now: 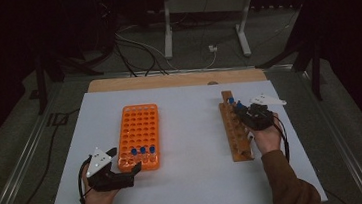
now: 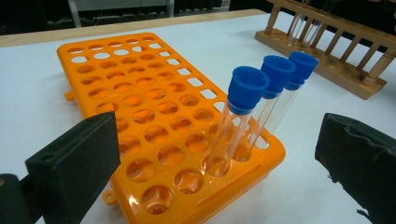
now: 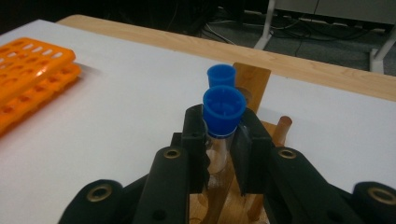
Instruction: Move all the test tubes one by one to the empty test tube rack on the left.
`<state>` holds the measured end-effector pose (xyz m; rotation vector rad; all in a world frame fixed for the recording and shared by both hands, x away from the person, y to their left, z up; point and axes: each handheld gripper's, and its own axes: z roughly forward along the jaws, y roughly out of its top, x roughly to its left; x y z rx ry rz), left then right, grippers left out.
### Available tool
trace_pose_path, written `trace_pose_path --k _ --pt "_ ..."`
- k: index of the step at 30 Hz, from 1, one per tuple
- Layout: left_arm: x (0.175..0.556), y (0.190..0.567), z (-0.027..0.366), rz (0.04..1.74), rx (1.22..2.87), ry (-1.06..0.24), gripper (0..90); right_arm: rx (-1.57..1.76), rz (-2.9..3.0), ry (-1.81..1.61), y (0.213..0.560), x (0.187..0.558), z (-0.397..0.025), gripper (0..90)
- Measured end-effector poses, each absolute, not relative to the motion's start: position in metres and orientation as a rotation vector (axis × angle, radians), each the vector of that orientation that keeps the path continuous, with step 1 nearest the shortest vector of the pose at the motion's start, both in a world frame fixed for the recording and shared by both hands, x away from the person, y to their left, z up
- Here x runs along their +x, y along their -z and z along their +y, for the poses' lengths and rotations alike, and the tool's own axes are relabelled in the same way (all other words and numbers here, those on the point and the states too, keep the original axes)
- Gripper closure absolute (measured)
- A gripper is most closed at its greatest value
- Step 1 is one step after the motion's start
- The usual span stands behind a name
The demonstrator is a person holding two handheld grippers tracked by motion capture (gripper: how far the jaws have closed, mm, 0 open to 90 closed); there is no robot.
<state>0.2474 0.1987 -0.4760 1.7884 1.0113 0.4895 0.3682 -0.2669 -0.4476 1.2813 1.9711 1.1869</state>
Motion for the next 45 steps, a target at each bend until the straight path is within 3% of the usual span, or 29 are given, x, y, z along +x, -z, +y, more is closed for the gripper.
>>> trace_pose_path --k 20,28,45 --pt "0.247 0.465 0.202 0.990 1.745 -0.483 1.2 1.275 1.921 -1.280 0.421 0.359 -0.279 77.0" --pt "0.245 0.442 0.197 0.940 1.722 -0.495 1.2 1.225 1.903 -1.307 0.404 0.352 -0.280 77.0" --pt "0.266 0.419 0.141 0.859 1.804 -0.475 1.9 1.105 2.039 -1.381 0.391 0.335 -0.258 77.0"
